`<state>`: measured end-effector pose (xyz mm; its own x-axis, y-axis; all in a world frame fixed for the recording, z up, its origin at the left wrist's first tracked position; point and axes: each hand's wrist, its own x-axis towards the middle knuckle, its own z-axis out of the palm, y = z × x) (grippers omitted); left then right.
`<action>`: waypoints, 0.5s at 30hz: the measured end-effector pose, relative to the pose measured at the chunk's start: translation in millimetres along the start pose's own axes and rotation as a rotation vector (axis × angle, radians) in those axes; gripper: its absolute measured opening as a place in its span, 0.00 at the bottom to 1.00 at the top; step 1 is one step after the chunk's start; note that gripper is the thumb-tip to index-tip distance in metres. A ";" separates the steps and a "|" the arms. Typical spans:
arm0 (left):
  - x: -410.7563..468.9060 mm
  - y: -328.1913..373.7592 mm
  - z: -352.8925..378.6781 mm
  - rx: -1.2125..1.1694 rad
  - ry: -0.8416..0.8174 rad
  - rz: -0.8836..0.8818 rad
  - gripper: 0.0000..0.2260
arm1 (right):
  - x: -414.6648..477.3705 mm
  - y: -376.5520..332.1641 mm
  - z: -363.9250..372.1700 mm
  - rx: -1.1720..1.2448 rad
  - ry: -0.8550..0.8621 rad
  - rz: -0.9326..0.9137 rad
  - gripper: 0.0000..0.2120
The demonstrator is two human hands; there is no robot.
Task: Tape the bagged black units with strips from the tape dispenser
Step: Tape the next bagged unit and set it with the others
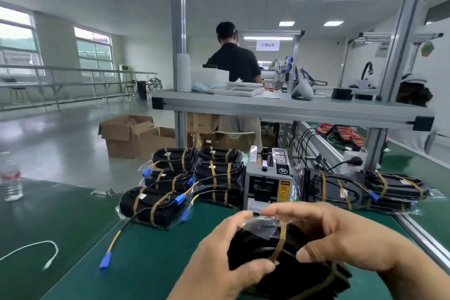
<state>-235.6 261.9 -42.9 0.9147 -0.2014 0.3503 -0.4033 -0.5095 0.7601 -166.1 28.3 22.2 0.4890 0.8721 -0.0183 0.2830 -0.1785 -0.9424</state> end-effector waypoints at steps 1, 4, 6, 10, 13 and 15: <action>-1.5 -5.5 -3.7 -0.124 -0.003 -0.010 0.28 | 8.8 -5.7 3.1 -0.043 -0.011 0.006 0.31; -2.6 -19.2 -20.9 -0.190 0.225 -0.079 0.20 | 41.7 -13.1 11.6 -0.194 0.099 -0.025 0.27; 1.4 -30.8 -38.0 -0.149 0.383 -0.164 0.20 | 63.3 -12.5 12.1 -0.193 0.331 -0.063 0.21; 27.5 -70.1 -90.5 -0.138 0.675 -0.341 0.25 | 96.3 9.2 6.5 0.078 0.670 0.042 0.30; 64.7 -115.2 -131.6 -0.360 0.802 -0.473 0.22 | 137.9 29.0 28.1 0.145 0.491 0.185 0.44; 88.1 -140.2 -154.6 -0.472 0.812 -0.554 0.24 | 175.8 32.5 44.0 0.238 0.455 0.170 0.49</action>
<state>-102.4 444.9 -34.0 0.7524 0.6584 0.0197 -0.0680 0.0479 0.9965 -107.2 195.9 -26.3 0.8344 0.5453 -0.0800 0.0003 -0.1455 -0.9894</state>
